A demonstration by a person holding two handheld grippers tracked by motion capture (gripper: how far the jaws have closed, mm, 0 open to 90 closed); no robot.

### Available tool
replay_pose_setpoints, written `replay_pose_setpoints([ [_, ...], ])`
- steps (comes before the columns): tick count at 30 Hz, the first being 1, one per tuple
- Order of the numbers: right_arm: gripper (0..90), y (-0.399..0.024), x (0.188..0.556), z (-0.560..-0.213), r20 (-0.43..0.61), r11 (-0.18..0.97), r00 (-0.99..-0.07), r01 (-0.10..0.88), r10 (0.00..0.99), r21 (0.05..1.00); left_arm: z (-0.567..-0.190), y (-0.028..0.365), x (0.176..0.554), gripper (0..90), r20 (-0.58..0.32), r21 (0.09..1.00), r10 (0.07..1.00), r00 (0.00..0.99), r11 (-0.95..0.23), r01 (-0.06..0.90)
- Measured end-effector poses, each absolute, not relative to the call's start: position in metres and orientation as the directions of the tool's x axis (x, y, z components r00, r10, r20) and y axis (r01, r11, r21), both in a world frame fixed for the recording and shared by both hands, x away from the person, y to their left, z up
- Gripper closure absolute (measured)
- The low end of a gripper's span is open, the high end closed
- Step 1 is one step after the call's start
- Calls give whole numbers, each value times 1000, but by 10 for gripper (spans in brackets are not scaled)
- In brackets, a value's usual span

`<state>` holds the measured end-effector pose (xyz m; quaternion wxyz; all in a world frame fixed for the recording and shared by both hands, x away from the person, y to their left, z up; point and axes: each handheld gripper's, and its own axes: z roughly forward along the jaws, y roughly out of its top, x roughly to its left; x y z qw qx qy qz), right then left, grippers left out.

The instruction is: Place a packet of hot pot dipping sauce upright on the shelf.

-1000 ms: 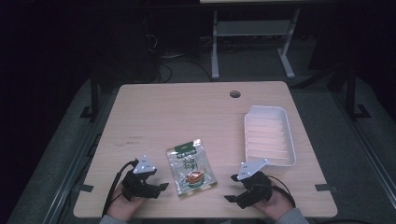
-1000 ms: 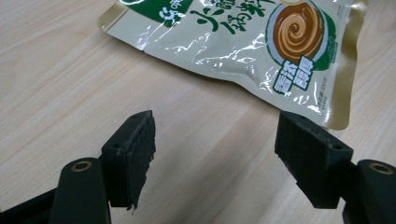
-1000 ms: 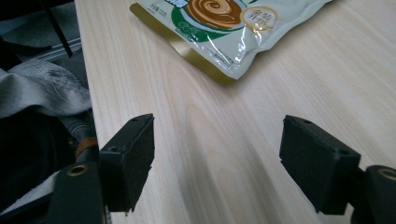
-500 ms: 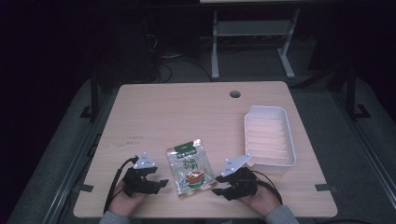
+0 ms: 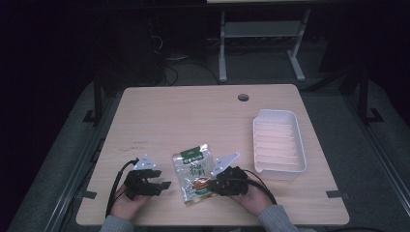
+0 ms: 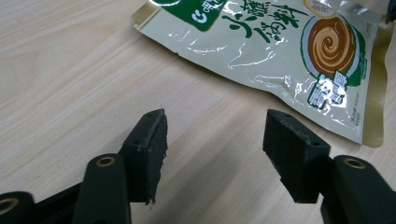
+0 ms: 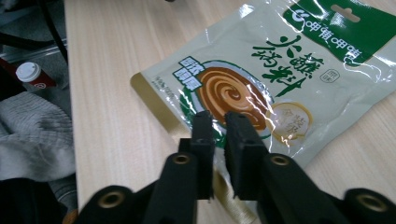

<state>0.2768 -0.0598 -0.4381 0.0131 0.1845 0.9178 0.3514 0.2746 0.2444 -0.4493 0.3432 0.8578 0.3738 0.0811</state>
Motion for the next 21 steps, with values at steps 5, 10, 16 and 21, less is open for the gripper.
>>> replay_pose_setpoints([
  [5, 858, -58, 280, -443, 110, 707, -930, 339, 350, 621, -448, 246, 276, 422, -121, 657, 698, 706, -477, 584],
  [10, 886, -56, 281, -450, 80, 743, -930, 337, 360, 579, -448, 245, 280, 401, -134, 655, 699, 703, -470, 592],
  [16, 896, -58, 283, -456, 124, 732, -921, 371, 370, 572, -447, 240, 290, 339, -161, 641, 698, 698, -464, 611],
  [21, 898, -60, 283, -458, 149, 718, -911, 397, 385, 571, -444, 237, 300, 331, -164, 643, 701, 694, -458, 614],
])
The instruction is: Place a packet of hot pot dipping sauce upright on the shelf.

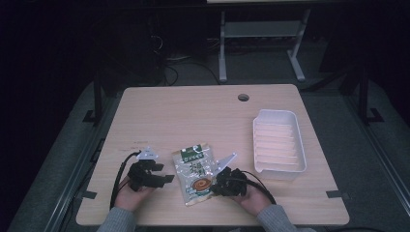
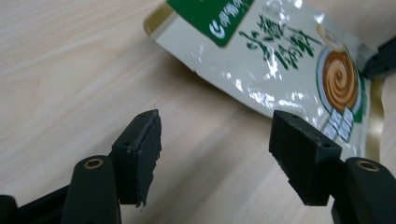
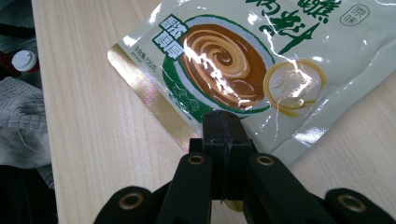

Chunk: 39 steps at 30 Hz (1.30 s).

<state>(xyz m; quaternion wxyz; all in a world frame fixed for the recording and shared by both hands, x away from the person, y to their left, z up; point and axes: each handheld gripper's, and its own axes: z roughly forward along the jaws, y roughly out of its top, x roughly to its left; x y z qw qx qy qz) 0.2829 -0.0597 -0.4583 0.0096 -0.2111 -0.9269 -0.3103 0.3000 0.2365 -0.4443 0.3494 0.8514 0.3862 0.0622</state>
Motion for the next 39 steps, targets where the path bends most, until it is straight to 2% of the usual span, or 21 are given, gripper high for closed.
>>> replay_pose_setpoints([
  [12, 899, -60, 280, -459, 140, 713, -908, 398, 394, 577, -450, 218, 334, 308, -237, 602, 694, 680, -444, 663],
  [19, 899, -61, 280, -459, 138, 712, -910, 394, 391, 581, -452, 210, 349, 331, -305, 581, 677, 670, -425, 694],
  [25, 899, -61, 280, -459, 130, 715, -913, 387, 387, 582, -448, 207, 355, 464, -385, 579, 621, 683, -413, 702],
  [28, 899, -61, 280, -459, 132, 714, -912, 388, 388, 582, -445, 209, 354, 569, -396, 592, 599, 696, -413, 692],
  [30, 899, -61, 280, -459, 131, 715, -913, 386, 386, 583, -444, 210, 356, 610, -442, 580, 569, 693, -409, 705],
  [35, 899, -61, 280, -459, 134, 713, -913, 387, 386, 584, -448, 195, 357, 637, -431, 523, 552, 714, -492, 696],
  [39, 899, -61, 279, -459, 135, 711, -912, 389, 387, 585, -448, 191, 359, 681, -426, 527, 552, 717, -493, 692],
])
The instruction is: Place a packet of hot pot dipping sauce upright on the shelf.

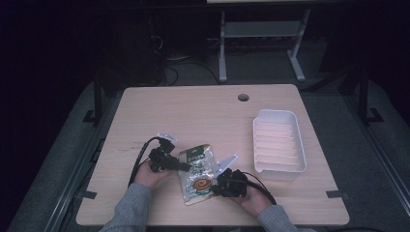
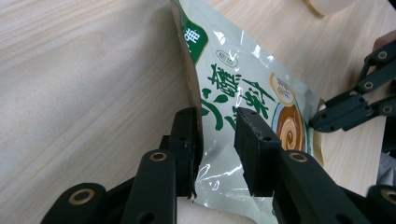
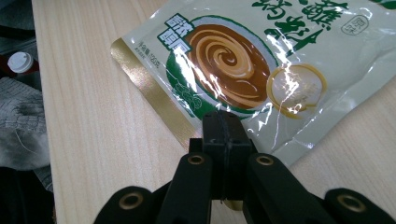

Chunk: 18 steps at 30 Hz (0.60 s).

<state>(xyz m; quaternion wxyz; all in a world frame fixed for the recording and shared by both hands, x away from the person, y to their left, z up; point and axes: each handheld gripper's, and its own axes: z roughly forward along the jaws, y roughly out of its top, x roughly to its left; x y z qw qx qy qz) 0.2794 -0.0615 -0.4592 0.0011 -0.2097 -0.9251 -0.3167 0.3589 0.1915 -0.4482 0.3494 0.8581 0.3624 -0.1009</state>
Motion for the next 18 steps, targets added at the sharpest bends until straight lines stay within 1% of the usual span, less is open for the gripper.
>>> replay_pose_setpoints([
  [6, 899, -62, 280, -459, 135, 711, -913, 387, 386, 587, -449, 185, 360, 733, -395, 504, 569, 721, -522, 688],
  [10, 898, -62, 280, -459, 136, 711, -913, 387, 385, 587, -448, 182, 360, 811, -359, 496, 583, 729, -542, 678],
  [14, 898, -62, 280, -460, 136, 710, -913, 387, 385, 588, -448, 180, 360, 830, -344, 488, 588, 732, -554, 674],
  [18, 898, -62, 279, -460, 137, 711, -914, 386, 382, 588, -447, 180, 358, 870, -330, 484, 580, 745, -574, 661],
])
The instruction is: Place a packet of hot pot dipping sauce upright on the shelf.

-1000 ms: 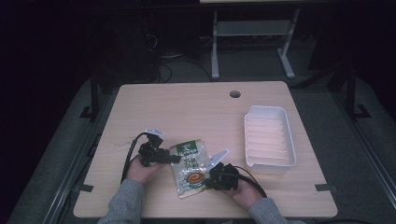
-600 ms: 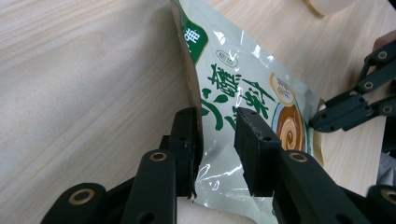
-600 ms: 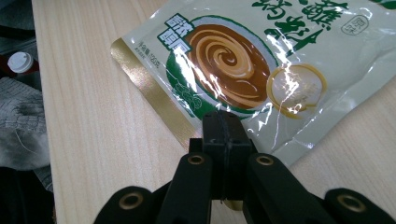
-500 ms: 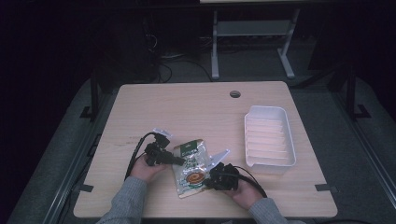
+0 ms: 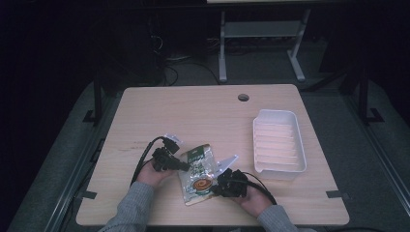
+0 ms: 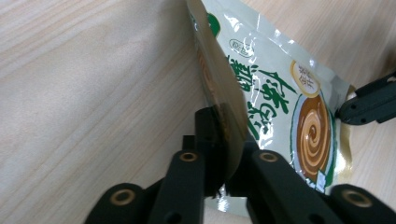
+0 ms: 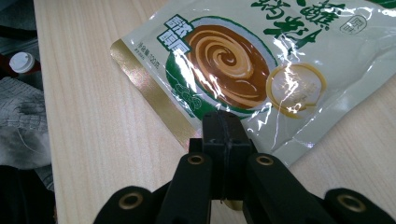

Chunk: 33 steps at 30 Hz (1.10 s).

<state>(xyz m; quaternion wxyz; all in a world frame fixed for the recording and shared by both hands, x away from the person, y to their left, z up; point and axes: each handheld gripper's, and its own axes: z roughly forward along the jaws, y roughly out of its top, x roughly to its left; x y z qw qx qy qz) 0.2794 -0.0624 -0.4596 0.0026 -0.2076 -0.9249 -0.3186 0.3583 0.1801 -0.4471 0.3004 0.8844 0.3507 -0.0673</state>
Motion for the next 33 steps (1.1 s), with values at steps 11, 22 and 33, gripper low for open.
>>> replay_pose_setpoints([
  [11, 898, -63, 279, -460, 137, 707, -913, 386, 384, 593, -444, 184, 356, 892, -332, 488, 569, 752, -579, 653],
  [22, 817, -63, 274, -459, 127, 713, -919, 373, 374, 594, -432, 189, 348, 894, -346, 535, 547, 762, -552, 640],
  [33, 588, -74, 259, -447, 74, 719, -944, 295, 323, 629, -408, 188, 338, 895, -337, 583, 504, 795, -551, 596],
])
